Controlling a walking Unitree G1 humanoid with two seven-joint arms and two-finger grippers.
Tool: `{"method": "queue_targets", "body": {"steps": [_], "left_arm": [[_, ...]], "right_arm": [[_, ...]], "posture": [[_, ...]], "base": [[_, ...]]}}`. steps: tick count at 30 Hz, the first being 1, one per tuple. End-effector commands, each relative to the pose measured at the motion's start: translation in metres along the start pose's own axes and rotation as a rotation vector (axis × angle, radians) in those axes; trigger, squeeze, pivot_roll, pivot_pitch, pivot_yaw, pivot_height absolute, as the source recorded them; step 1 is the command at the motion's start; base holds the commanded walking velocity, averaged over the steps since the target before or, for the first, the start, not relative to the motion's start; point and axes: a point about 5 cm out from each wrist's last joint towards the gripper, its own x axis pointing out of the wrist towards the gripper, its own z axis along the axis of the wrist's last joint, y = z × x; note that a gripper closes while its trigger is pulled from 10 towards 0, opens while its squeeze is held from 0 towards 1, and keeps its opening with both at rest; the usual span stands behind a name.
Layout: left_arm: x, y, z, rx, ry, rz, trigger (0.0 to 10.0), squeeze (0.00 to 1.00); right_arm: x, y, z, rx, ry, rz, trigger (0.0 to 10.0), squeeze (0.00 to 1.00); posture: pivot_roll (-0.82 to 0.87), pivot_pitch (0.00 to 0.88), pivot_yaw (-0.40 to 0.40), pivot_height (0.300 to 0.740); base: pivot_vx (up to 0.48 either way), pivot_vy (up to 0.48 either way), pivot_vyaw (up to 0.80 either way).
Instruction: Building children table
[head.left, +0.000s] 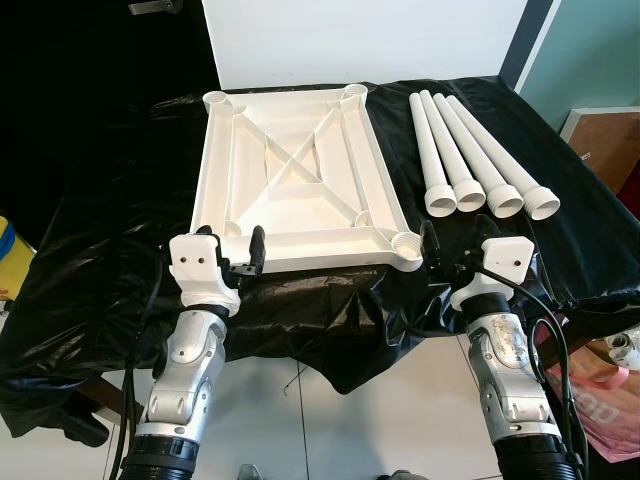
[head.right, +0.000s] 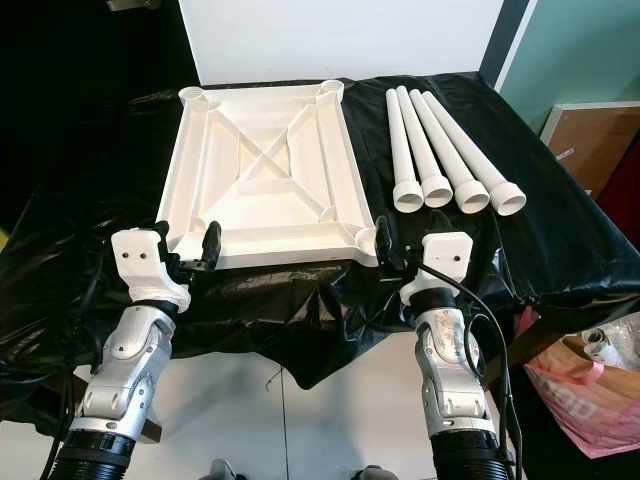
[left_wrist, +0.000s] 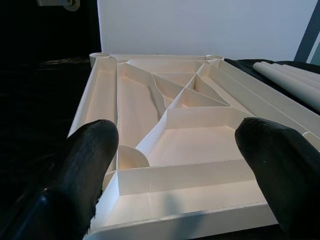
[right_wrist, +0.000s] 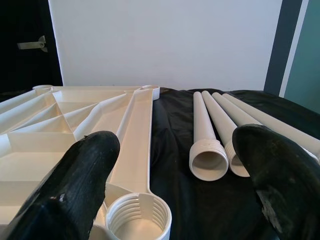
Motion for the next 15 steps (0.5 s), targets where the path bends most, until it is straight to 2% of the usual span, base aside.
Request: {"method": "queue_targets", "body": {"steps": [1, 15], "left_arm": [[-0.0010, -0.0067, -0.0021, 0.014, 0.017, -0.085, 10.0, 0.00], [0.0015, -0.0102, -0.0012, -0.005, 0.017, -0.116, 10.0, 0.00]], "right_arm": [[-0.0011, -0.0020, -0.0012, 0.007, -0.001, -0.006, 10.0, 0.00], [0.0002, -0.0045, 0.0010, -0.002, -0.010, -0.011, 10.0, 0.00]], "posture": [[-0.01, 0.066, -0.015, 0.740], [-0.04, 0.062, -0.011, 0.740]], "base": [[0.000, 0.000, 0.00], [0.000, 0.000, 0.00]]}}
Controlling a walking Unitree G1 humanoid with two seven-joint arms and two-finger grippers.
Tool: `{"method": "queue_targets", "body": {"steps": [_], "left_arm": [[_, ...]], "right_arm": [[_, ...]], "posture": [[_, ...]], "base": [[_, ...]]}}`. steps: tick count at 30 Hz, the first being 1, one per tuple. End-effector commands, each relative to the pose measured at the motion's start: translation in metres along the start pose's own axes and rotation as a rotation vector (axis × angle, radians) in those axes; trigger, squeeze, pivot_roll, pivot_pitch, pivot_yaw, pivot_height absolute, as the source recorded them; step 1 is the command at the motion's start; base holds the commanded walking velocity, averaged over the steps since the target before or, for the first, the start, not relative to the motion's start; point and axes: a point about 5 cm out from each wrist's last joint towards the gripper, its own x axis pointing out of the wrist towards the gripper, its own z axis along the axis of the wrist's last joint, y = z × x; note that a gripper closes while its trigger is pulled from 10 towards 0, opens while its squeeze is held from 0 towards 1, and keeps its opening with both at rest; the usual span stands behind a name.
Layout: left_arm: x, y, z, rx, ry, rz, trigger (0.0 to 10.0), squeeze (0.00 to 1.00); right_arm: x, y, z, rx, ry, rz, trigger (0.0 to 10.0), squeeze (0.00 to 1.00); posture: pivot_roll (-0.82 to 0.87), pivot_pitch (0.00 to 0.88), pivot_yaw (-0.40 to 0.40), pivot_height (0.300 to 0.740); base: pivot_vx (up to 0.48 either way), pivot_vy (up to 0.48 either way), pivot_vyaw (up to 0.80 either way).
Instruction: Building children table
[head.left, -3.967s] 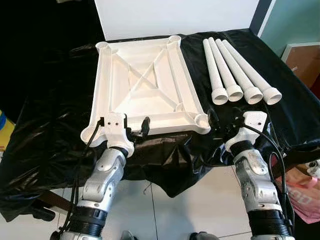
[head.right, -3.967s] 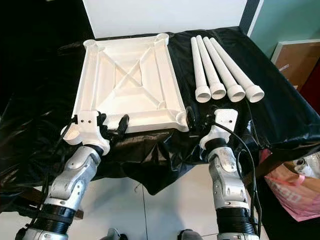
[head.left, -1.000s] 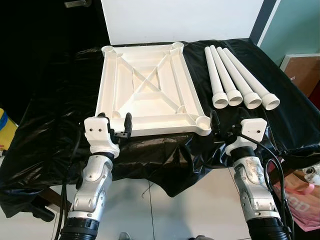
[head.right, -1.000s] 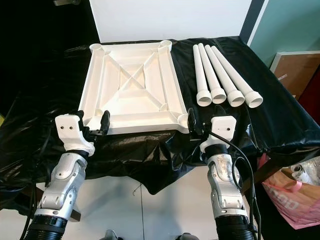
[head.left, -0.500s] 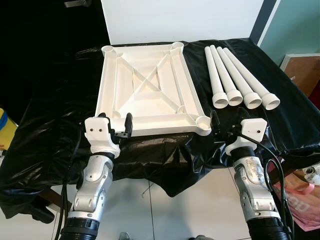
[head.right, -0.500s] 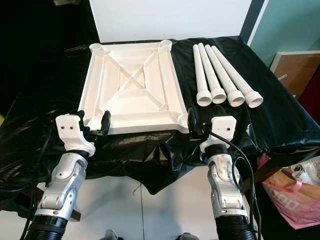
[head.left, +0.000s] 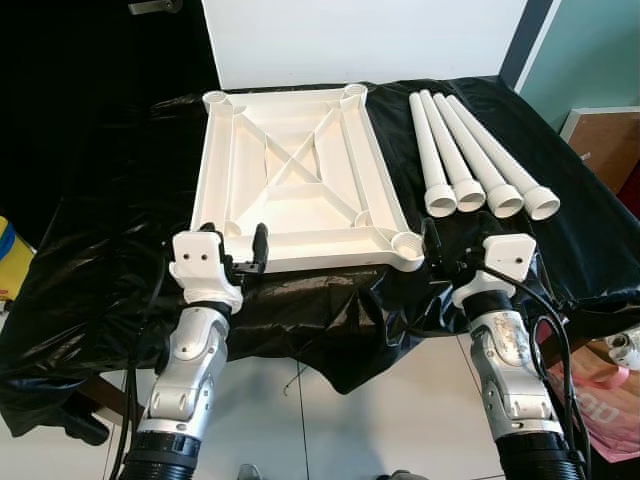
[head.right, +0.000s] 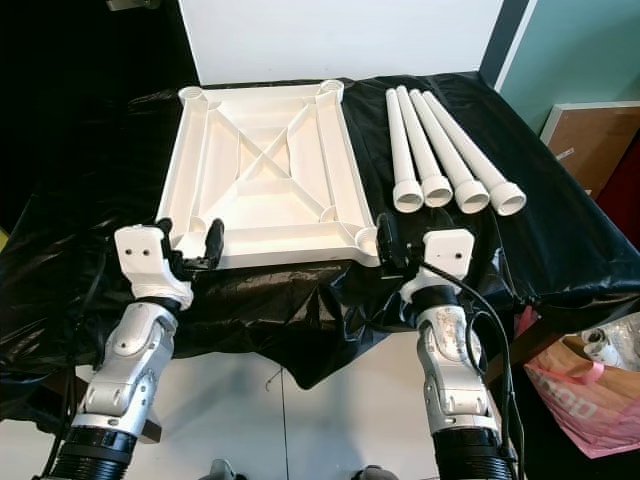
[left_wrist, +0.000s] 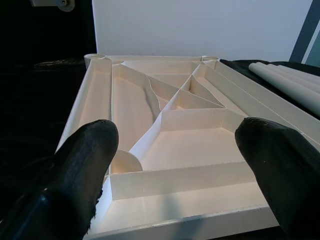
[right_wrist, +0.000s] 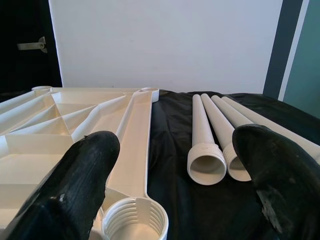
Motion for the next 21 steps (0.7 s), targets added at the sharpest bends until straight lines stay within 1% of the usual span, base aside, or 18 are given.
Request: {"method": "queue_targets", "body": {"steps": [1, 7, 10, 17, 21], "left_arm": [[-0.0013, -0.0069, -0.0029, 0.001, 0.018, -0.107, 10.0, 0.00], [0.0034, -0.0105, -0.0009, -0.012, 0.020, -0.150, 10.0, 0.00], [0.0048, -0.0092, 0.0001, -0.003, 0.025, -0.170, 10.0, 0.00], [0.0058, -0.0079, 0.0005, -0.016, 0.029, -0.175, 10.0, 0.00], [0.0065, -0.0107, 0.0008, -0.035, 0.029, -0.188, 10.0, 0.00]], "right_arm": [[-0.0029, -0.0025, -0.0013, 0.008, -0.001, -0.016, 10.0, 0.00], [-0.0026, -0.0047, 0.0005, 0.006, -0.010, -0.035, 10.0, 0.00], [-0.0047, -0.0065, 0.0014, -0.009, -0.012, -0.036, 10.0, 0.00], [-0.0076, -0.0085, 0.0025, -0.014, -0.011, -0.049, 10.0, 0.00], [-0.0097, -0.0111, 0.0038, -0.024, -0.011, -0.060, 10.0, 0.00]], "posture": [[-0.05, 0.049, -0.007, 0.740], [-0.06, 0.065, 0.007, 0.740], [-0.07, 0.077, 0.018, 0.740], [-0.08, 0.089, 0.026, 0.740], [-0.09, 0.106, 0.027, 0.740]], "base": [[0.000, 0.000, 0.00], [0.000, 0.000, 0.00], [0.000, 0.000, 0.00], [0.000, 0.000, 0.00], [0.000, 0.000, 0.00]]}}
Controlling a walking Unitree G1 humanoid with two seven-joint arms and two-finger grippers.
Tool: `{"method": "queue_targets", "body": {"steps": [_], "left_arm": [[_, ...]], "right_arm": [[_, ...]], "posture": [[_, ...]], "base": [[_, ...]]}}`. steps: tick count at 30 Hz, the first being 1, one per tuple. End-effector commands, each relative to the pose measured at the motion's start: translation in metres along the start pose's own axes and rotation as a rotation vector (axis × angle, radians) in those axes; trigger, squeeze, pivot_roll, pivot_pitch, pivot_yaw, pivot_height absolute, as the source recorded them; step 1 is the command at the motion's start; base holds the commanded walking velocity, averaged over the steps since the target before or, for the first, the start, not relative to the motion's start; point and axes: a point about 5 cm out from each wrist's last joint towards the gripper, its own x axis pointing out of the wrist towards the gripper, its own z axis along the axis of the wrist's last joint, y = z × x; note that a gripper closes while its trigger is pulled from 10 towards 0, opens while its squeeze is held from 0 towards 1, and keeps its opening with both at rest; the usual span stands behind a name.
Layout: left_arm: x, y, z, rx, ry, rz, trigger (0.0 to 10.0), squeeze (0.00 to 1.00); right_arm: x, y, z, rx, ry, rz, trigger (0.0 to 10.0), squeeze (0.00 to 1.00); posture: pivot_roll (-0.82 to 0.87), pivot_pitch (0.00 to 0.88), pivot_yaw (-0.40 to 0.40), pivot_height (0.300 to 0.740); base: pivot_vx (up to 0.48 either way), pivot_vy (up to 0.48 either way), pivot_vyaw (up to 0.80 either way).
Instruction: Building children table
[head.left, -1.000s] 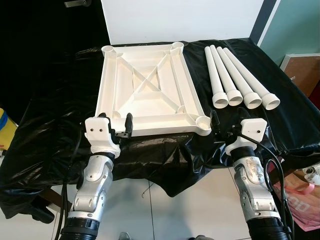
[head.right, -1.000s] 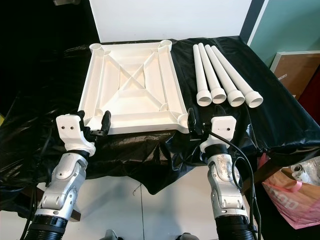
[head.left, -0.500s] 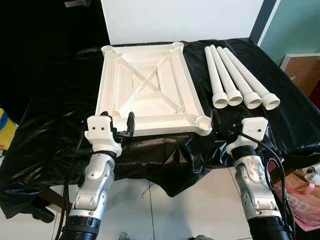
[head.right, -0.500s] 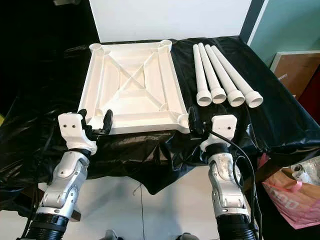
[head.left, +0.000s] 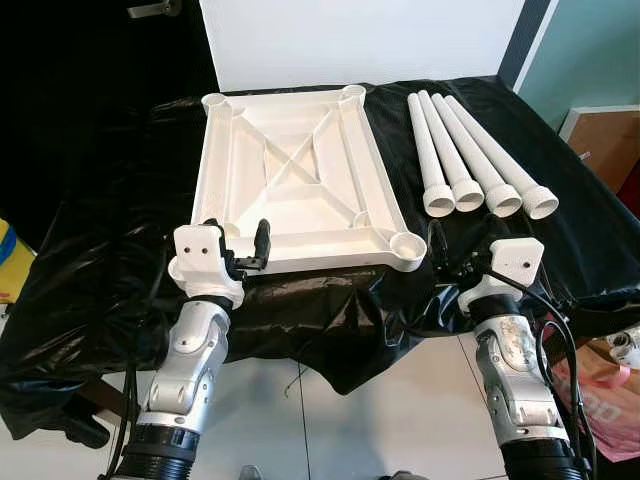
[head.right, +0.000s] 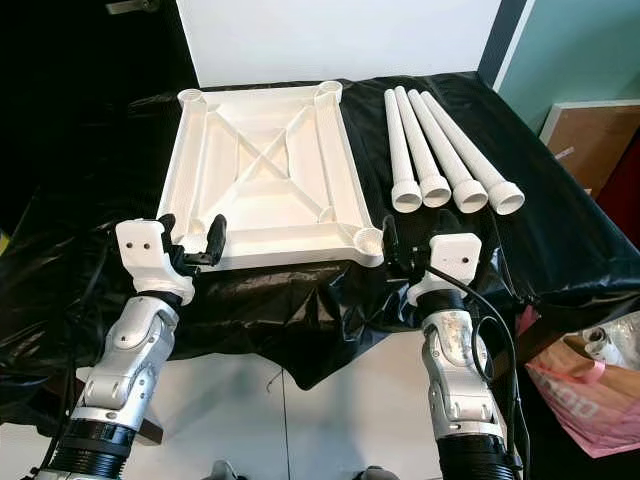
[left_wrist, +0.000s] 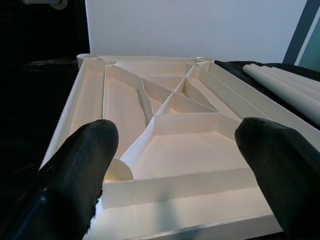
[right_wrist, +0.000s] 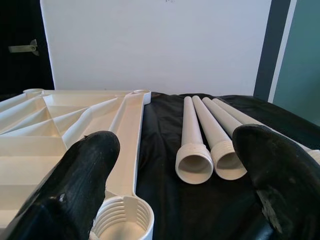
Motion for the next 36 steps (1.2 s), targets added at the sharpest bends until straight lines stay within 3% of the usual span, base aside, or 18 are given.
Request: {"method": "queue_targets", "body": {"steps": [1, 36], "left_arm": [[0.0003, -0.0097, -0.0033, -0.005, 0.022, -0.172, 10.0, 0.00], [0.0011, -0.0096, -0.0010, -0.034, 0.019, -0.171, 10.0, 0.00]], "right_arm": [[-0.0029, -0.0051, 0.0004, -0.007, 0.002, -0.024, 10.0, 0.00], [-0.0036, -0.0085, 0.0013, -0.022, 0.010, -0.030, 10.0, 0.00]], "posture": [[-0.09, 0.106, 0.027, 0.740], [-0.09, 0.117, 0.022, 0.740]], "base": [[0.000, 0.000, 0.00], [0.000, 0.000, 0.00]]}}
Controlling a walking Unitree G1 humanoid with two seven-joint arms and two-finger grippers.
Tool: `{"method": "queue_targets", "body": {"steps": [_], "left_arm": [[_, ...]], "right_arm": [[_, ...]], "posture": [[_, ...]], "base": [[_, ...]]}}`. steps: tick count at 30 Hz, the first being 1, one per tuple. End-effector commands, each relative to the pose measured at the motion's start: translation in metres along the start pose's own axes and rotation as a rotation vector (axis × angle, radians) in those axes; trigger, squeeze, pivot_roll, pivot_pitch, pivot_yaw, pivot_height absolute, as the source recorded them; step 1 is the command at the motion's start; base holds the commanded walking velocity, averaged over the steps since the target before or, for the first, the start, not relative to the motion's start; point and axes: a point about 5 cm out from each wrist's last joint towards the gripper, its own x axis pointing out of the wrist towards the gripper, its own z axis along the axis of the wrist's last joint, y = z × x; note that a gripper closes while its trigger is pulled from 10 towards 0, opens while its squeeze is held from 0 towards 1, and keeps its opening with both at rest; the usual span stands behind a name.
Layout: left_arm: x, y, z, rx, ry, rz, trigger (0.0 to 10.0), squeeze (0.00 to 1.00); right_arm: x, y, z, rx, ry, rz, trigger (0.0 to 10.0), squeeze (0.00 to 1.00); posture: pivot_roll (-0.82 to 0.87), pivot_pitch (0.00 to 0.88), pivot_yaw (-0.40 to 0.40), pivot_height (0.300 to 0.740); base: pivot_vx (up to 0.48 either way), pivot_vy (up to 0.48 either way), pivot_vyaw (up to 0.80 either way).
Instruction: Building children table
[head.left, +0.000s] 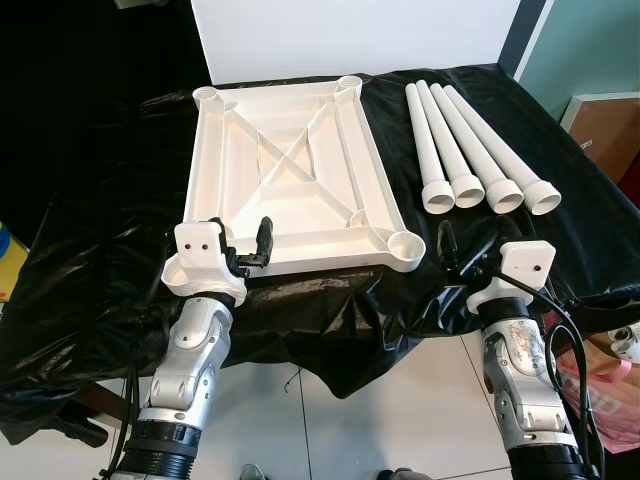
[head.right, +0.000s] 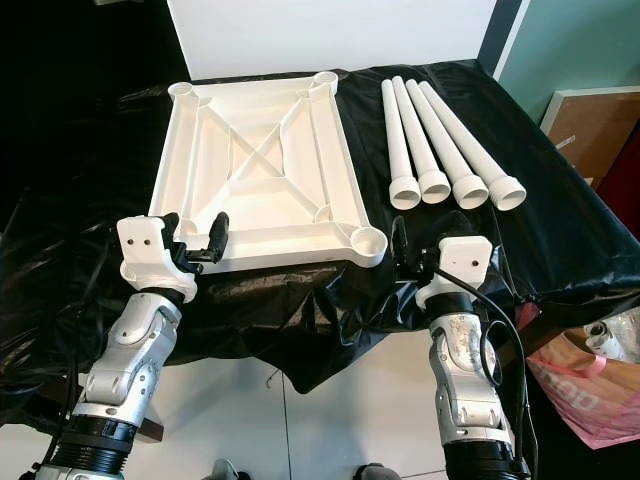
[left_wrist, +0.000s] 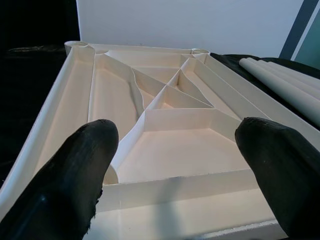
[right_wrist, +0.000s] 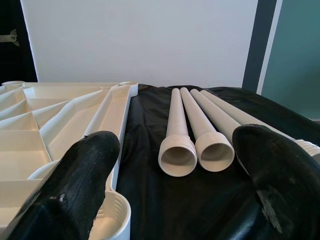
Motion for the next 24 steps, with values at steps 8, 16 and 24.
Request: {"method": "queue_targets", "body": {"steps": [8, 16, 24], "left_arm": [[-0.0021, -0.0080, -0.0027, 0.006, 0.018, -0.166, 10.0, 0.00], [-0.0030, -0.0082, -0.0019, 0.003, 0.011, -0.159, 10.0, 0.00], [-0.0042, -0.0093, -0.0024, -0.002, 0.011, -0.159, 10.0, 0.00]], "right_arm": [[-0.0020, -0.0013, -0.0006, -0.002, 0.010, -0.002, 10.0, 0.00], [0.0009, 0.0004, -0.0008, 0.001, 0.009, 0.015, 10.0, 0.00], [0.0011, -0.0001, 0.0001, -0.002, 0.007, 0.019, 10.0, 0.00]], "posture": [[-0.08, 0.113, 0.025, 0.740], [-0.08, 0.103, 0.007, 0.740], [-0.09, 0.105, 0.003, 0.740]], "base": [[0.000, 0.000, 0.00], [0.000, 0.000, 0.00], [0.091, 0.000, 0.00]]}}
